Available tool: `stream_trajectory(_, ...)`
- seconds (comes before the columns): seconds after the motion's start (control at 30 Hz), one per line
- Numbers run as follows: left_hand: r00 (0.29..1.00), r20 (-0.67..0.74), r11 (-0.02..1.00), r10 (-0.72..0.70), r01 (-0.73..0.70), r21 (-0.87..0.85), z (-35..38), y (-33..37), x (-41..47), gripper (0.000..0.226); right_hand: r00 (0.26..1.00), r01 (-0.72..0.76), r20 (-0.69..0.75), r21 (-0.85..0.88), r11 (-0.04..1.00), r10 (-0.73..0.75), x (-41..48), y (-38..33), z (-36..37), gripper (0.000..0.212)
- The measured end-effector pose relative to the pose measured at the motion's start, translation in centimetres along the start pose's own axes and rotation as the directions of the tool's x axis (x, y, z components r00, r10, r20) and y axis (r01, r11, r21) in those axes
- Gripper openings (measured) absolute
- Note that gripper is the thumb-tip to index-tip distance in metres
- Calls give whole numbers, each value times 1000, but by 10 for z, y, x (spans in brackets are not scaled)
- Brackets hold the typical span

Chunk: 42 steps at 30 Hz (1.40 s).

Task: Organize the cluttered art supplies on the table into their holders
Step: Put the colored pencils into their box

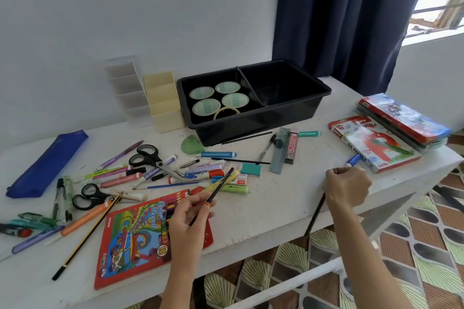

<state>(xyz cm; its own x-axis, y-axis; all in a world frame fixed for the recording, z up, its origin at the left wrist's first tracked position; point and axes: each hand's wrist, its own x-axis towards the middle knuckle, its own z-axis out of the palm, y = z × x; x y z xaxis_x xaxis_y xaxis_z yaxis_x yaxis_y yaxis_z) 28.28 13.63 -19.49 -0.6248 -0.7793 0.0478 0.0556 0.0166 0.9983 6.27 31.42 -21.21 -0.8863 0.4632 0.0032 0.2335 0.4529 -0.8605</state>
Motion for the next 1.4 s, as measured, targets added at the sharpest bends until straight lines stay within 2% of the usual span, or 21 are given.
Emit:
stream_trajectory(0.07, 1000, -5, 1000, 14, -14, 3, 2, 0, 3, 17, 1000, -21, 10, 75, 997, 20, -2, -1, -1, 15)
stream_trajectory(0.13, 1000, -19, 1000, 15, -15, -3, 2, 0, 5, 18, 994, -104, 59, 187, 977, 95, -5, -8, -5, 18)
stream_trajectory(0.23, 999, -49, 1000, 9, -9, -15, 2, -1, 9, 18, 971, -183, 214, 373, 910, 107, -22, -30, -6, 19)
stream_trajectory(0.33, 996, -82, 1000, 22, -22, -5, 4, 0, 12, 19, 923, -183, 385, 408, 895, 13, -50, -53, 9, 15)
stream_trajectory(0.43, 986, -150, 998, 67, -65, 20, 1, 3, 15, 24, 853, -232, 523, 376, 897, 1, -75, -68, 36, 10)
stream_trajectory(0.53, 973, -216, 997, 76, -71, 33, -9, 7, 16, 31, 841, -212, 541, 333, 919, -2, -91, -78, 63, 4)
stream_trajectory(0.67, 951, -307, 999, 26, -35, -25, -29, 11, 14, 36, 830, -232, 558, 294, 927, 31, -102, -83, 82, 17)
stream_trajectory(0.87, 917, -395, 985, -48, -23, -173, -52, 14, 12, 31, 820, -269, 570, 309, 912, 49, -107, -87, 82, 26)
stream_trajectory(1.0, 913, -407, 956, -39, -84, -280, -57, 21, 10, 26, 767, -331, 641, 350, 876, 34, -119, -86, 68, 22)
stream_trajectory(1.1, 896, -442, 962, -38, -86, -258, -62, 27, 9, 29, 743, -378, 668, 370, 849, 40, -124, -79, 55, 25)
stream_trajectory(1.2, 894, -446, 973, -43, -63, -221, -74, 33, 8, 24, 775, -401, 628, 405, 822, 69, -125, -63, 43, 24)
stream_trajectory(1.3, 920, -385, 973, 72, -151, -177, -83, 44, 1, 20, 818, -398, 568, 443, 803, 93, -131, -46, 36, 20)
stream_trajectory(1.4, 916, -236, 945, 325, -304, 122, -93, 50, -8, 22, 820, -432, 559, 463, 774, 124, -144, -32, 32, 23)
